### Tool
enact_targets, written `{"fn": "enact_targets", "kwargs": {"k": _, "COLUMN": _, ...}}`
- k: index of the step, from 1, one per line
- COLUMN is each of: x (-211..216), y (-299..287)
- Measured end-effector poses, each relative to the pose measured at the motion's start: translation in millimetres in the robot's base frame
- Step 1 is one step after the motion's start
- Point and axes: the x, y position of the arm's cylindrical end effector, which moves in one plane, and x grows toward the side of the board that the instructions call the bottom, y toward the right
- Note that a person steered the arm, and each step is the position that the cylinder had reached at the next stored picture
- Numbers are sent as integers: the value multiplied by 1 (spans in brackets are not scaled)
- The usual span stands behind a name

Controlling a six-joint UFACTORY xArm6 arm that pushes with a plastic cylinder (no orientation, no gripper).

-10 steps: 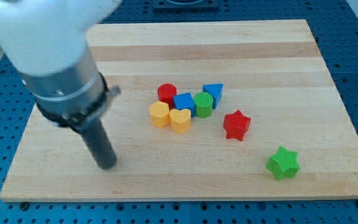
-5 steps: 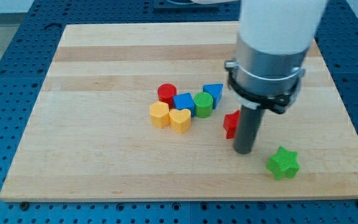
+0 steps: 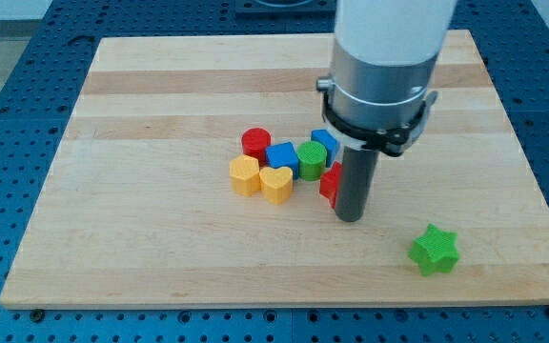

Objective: Move the red star closer to the green circle

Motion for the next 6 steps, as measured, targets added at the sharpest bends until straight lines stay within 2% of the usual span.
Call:
{"fn": "enact_targets", "kwargs": {"k": 1, "x": 0, "y": 0}}
{"fn": "enact_targets", "kwargs": {"k": 3, "x": -3, "y": 49}}
{"fn": "enact_targets", "kwargs": {"k": 4, "x": -17, "y": 54}}
{"fn": "enact_targets", "kwargs": {"k": 6, "x": -19, "y": 26}}
